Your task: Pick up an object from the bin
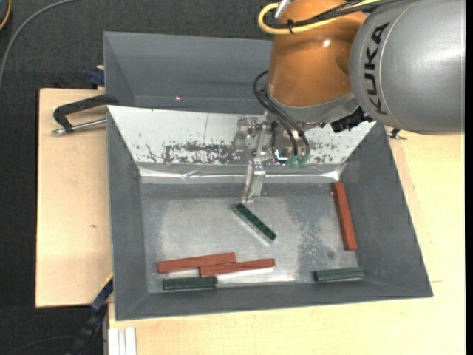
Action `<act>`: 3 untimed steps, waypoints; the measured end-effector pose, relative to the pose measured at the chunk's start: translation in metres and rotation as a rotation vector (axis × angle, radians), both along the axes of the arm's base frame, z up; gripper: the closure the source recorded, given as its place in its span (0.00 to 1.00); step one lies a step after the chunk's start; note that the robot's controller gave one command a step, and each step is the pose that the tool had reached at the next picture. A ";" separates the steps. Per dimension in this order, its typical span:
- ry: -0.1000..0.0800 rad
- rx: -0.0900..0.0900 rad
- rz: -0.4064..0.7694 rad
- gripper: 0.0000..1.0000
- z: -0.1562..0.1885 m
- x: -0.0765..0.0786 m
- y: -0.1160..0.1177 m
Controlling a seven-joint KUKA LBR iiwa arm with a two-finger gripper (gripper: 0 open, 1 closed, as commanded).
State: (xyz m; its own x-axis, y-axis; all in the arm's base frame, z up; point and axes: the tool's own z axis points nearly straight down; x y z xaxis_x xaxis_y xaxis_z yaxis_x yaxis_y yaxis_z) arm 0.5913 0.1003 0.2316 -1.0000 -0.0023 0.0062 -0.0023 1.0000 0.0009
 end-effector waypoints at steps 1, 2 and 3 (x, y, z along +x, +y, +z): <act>0.001 -0.002 -0.180 0.00 -0.166 -0.009 -0.069; -0.007 0.001 -0.179 1.00 -0.161 -0.007 -0.067; -0.021 0.003 -0.183 1.00 -0.022 0.001 -0.048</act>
Offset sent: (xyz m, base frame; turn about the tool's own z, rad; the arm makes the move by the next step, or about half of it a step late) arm -0.0079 -0.0681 -0.1616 0.1789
